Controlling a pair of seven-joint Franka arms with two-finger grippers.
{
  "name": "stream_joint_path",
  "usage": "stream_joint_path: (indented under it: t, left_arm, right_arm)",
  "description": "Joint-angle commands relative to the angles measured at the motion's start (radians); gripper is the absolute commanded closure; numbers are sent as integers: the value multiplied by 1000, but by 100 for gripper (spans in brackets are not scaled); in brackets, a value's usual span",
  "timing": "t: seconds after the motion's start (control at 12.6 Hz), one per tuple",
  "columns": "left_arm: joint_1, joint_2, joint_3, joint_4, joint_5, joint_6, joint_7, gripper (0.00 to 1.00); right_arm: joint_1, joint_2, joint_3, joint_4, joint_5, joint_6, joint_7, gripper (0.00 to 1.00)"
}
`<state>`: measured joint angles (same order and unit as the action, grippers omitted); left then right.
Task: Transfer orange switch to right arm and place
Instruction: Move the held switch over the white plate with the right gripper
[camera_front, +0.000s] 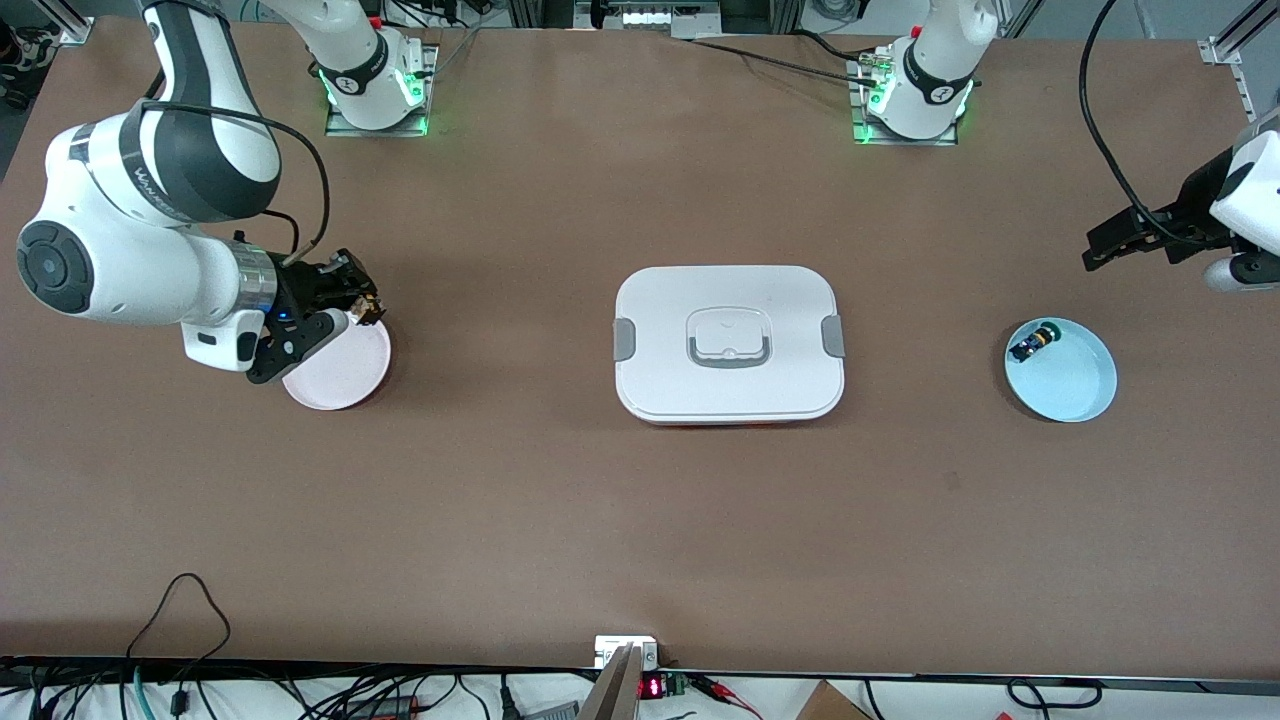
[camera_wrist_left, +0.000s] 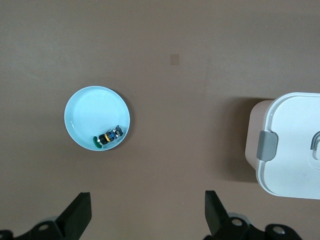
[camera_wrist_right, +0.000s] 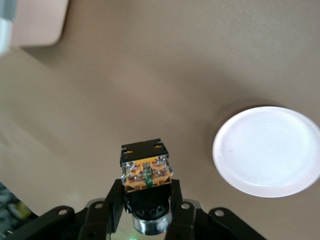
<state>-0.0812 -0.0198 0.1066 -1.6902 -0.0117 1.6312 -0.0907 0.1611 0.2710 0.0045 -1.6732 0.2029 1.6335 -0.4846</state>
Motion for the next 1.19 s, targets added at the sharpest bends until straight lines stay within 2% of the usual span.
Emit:
stream_joint_path:
  t: [0.0, 0.16, 0.32, 0.95, 1.11]
  left_arm:
    - [3, 12, 4, 33, 22, -2, -6, 0]
    - [3, 17, 4, 43, 25, -4, -9, 0]
    - [3, 27, 2, 50, 24, -13, -11, 0]
    - [5, 34, 7, 52, 19, 24, 2, 0]
    - [5, 34, 10, 79, 19, 29, -1, 0]
  right_arm:
    - [-11, 4, 19, 6, -103, 15, -115, 72]
    - [-12, 2, 19, -6, -192, 43, -213, 71]
    - [-24, 2, 19, -23, -241, 75, -293, 71]
    - [-80, -15, 19, -166, -319, 264, -541, 71]
    - [-81, -21, 19, -207, -326, 305, -586, 71]
